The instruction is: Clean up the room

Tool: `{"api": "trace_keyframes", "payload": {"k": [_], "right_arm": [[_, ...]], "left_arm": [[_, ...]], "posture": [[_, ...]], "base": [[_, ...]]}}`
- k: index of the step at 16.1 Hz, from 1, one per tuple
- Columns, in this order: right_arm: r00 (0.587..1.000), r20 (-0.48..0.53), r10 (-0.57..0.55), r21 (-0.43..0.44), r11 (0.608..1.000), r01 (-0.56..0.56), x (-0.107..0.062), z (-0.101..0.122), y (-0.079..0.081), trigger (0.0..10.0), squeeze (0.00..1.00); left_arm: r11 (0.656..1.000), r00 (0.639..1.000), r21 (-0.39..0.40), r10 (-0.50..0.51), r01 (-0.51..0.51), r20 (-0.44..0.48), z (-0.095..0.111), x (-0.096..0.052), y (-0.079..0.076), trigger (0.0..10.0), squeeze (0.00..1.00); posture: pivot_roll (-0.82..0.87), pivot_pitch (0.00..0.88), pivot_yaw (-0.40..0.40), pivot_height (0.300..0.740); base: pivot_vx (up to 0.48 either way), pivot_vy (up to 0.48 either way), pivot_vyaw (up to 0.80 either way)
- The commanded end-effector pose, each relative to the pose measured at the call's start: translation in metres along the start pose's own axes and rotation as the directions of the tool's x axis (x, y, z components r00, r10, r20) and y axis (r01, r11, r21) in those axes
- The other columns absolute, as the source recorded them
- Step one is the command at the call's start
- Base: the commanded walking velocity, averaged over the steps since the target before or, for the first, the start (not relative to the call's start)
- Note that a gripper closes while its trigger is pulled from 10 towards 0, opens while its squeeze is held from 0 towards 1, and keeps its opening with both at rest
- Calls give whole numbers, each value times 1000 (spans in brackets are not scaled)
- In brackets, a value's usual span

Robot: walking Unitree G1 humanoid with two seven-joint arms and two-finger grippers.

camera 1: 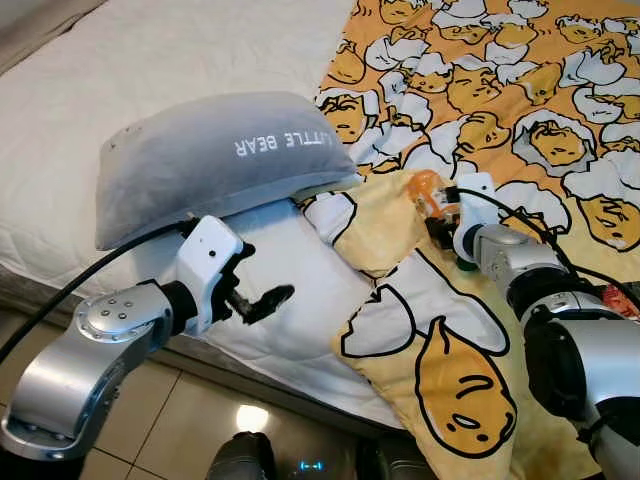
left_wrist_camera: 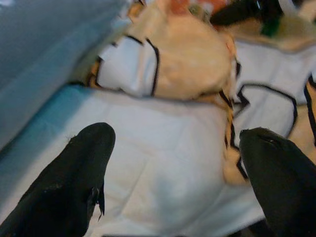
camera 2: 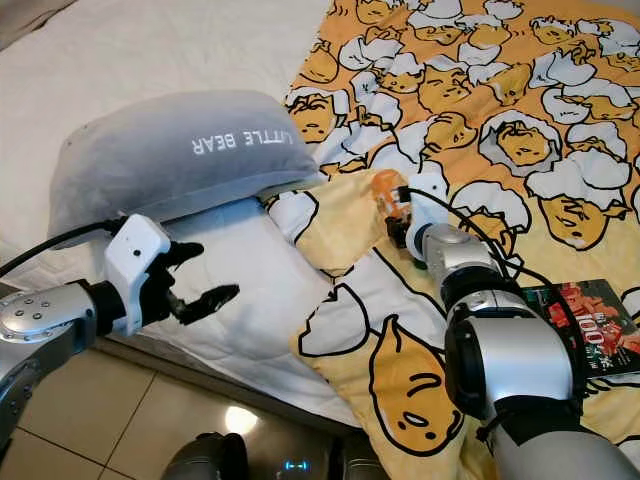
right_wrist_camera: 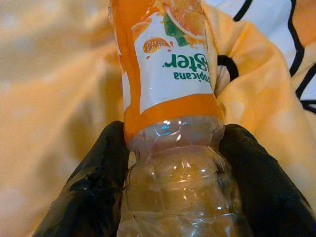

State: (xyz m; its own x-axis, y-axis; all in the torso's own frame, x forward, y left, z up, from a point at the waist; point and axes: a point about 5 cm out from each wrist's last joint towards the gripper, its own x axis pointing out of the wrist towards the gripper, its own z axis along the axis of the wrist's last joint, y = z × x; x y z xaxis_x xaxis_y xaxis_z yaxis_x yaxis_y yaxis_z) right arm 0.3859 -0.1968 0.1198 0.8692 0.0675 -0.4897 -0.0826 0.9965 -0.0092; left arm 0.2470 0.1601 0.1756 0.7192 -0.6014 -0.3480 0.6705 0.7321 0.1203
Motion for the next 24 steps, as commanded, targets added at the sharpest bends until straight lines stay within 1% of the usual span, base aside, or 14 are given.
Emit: {"api": "trace_keyframes", "payload": {"k": [1, 3, 5, 9, 10, 11, 13, 14, 15, 16, 18, 20, 22, 24], "right_arm": [[1000, 6, -5, 74, 997, 5, -1, -4, -7, 0, 0], [999, 54, -5, 144, 990, -2, -4, 2, -14, 0, 0], [993, 109, 36, 176, 983, -55, -6, 9, -18, 0, 0], [957, 268, 108, 268, 946, -182, -21, 17, -30, 0, 0], [940, 323, 110, 270, 941, -203, -34, 13, -30, 0, 0], [927, 346, 144, 251, 938, -239, -56, 1, -23, 0, 0], [891, 415, 185, 254, 917, -308, -92, -19, -8, 0, 0], [901, 383, 202, 280, 904, -322, -103, -33, -2, 5294, 0], [902, 363, 232, 205, 925, -320, -110, -43, 4, 10000, 0], [908, 333, 253, 181, 928, -325, -121, -57, 17, 10000, 0], [912, 307, 270, 168, 928, -331, -129, -64, 28, 10000, 0], [918, 293, 268, 161, 932, -324, -127, -63, 40, 10000, 0], [916, 304, 260, 178, 929, -323, -127, -63, 44, 10000, 0], [923, 286, 258, 166, 935, -312, -126, -70, 50, 10000, 0]], "left_arm": [[1000, 1000, -2, 24, -24, -1, -3, -2, 1, 10000, 0], [997, 997, 15, 69, -69, 30, -3, 1, 1, 10000, 0], [998, 998, -1, 65, -65, -13, -11, 1, -1, 10000, 0], [986, 986, -13, 164, -164, -22, -22, -3, -2, 10000, 0], [976, 977, -31, 213, -213, -28, -26, -5, -2, 10000, 0], [955, 957, -64, 287, -289, -41, -31, -9, -2, 10000, 0], [931, 937, -105, 346, -349, -39, -34, -14, -7, 10000, 0], [922, 929, -115, 368, -369, -30, -35, -15, -10, 10000, 0], [914, 921, -113, 388, -388, -25, -35, -15, -10, 10000, 0], [886, 897, -150, 441, -439, -22, -38, -16, -9, 10000, 0], [866, 876, -142, 481, -480, -29, -39, -18, -5, 10000, 0], [841, 850, -123, 524, -527, -62, -44, -20, 1, 10000, 0], [845, 855, -127, 513, -519, -76, -49, -17, 1, 10000, 0], [822, 831, -118, 553, -556, -64, -46, -12, 7, 10000, 0]], "posture": [[-37, 101, 23, 740], [-67, 58, 37, 740], [-80, 41, 40, 740], [-94, 0, 33, 740], [-100, 0, 38, 740], [-104, 0, 34, 740], [-113, 0, 22, 740], [-118, 0, 16, 740], [-120, 0, 14, 740], [-124, 0, 19, 740], [-111, 0, 18, 740], [-103, 0, 5, 740], [-92, 0, -11, 740], [-106, 0, -1, 740]], "base": [[0, 0, 0], [0, 0, 0], [0, 0, 0], [0, 0, 0], [0, 0, 0], [0, 0, 0], [0, 0, 0], [0, 0, 0], [0, 0, 0], [0, 0, 800], [0, 0, 800], [0, 0, 800], [0, 0, 800], [0, 0, 800]]}}
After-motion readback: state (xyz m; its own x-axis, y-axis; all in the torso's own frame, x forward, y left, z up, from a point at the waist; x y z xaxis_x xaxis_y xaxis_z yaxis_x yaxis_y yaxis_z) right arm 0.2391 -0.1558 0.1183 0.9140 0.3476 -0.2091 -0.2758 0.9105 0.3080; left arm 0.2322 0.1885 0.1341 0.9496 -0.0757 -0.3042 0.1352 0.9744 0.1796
